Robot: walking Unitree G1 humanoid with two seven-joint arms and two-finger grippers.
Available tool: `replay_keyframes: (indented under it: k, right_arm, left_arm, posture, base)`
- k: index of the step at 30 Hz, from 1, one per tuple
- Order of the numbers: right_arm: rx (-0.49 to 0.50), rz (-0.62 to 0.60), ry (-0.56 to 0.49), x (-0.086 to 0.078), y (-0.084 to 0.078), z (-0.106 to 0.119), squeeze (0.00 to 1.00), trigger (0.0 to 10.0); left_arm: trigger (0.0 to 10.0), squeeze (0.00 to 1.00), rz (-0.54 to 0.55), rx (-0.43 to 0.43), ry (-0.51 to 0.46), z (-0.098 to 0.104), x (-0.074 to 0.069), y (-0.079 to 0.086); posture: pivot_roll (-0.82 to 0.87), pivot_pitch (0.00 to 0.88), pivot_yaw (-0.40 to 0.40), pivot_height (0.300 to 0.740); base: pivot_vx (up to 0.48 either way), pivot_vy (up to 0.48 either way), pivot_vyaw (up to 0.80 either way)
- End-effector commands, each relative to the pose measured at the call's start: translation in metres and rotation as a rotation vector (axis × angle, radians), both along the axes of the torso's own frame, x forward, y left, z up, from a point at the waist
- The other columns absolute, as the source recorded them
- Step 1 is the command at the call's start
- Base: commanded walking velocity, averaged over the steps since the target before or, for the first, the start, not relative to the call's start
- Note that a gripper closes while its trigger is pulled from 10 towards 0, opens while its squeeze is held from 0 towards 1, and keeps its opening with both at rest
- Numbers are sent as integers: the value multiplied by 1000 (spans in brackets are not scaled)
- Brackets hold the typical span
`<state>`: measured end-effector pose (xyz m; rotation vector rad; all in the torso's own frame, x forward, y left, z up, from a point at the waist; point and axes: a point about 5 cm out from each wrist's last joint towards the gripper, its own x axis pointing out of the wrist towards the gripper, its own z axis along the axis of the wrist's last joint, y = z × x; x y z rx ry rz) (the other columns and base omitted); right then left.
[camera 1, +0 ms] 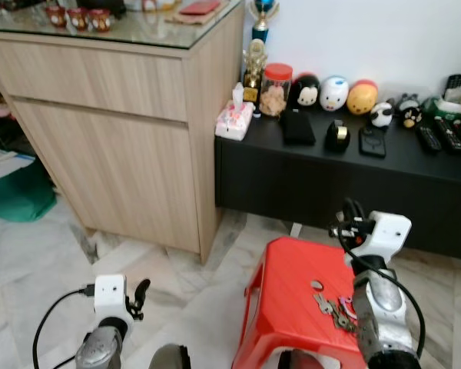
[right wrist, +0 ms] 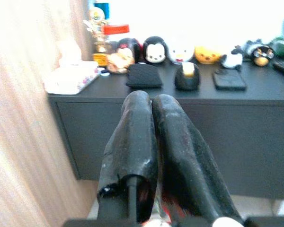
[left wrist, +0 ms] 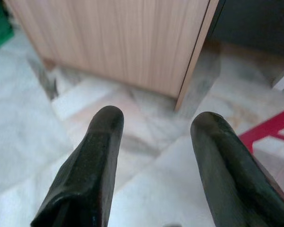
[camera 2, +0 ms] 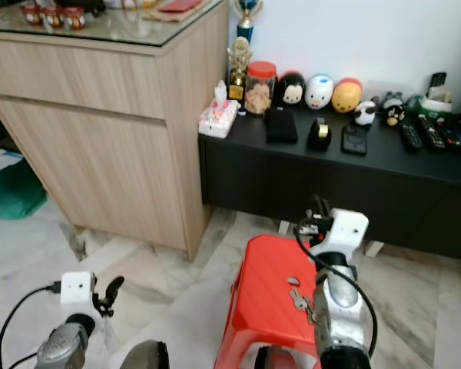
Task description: Hang keys on a hook
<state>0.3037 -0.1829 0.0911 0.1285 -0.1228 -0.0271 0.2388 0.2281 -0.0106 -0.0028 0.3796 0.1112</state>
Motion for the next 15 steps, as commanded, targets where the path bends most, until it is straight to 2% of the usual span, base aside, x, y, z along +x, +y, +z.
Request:
replay_keyframes:
  k: [1,3,5,6,7,8,9,11,15]
  right_arm:
    - [5,-38,14,-2,-3,-1,0,10000]
    - [17,-76,34,-4,-6,-4,0,10000]
    - [24,-91,46,-8,-5,-8,0,10000]
    - [24,-91,46,-8,-5,-8,0,10000]
    - [12,-87,45,-9,-4,-8,0,10000]
    - [-6,-85,40,-10,-4,-8,0,10000]
    - [-1,-86,39,-10,-3,-8,0,10000]
    - [8,-87,39,-11,-2,-8,0,10000]
    - [3,-85,47,-13,-3,-6,0,10000]
  left_arm:
    - [10000,0,12,7,33,-8,-7,2]
    - [10000,0,10,7,70,-15,-13,1]
    - [10000,0,39,-3,151,-29,-28,4]
    - [10000,0,39,-3,151,-29,-28,4]
    - [10000,0,53,-2,183,-34,-35,6]
    - [10000,0,88,5,257,-45,-51,12]
    - [10000,0,107,6,285,-48,-58,16]
    - [10000,0,131,1,308,-52,-65,20]
    - [10000,0,158,-19,310,-54,-71,24]
  posture:
    - [16,0,-68,626]
    - [20,0,-64,626]
    - [18,0,-50,626]
    - [18,0,-50,626]
    - [17,0,-45,626]
    - [8,0,-37,626]
    - [-2,0,-30,626]
    - [-6,0,-29,626]
    - [7,0,-34,626]
  base:
    - [0,0,0]
    - [0,0,0]
    - [0,0,0]
    - [0,0,0]
    - [0,0,0]
    - [0,0,0]
    - [0,0,0]
    - [0,0,0]
    - [0,0,0]
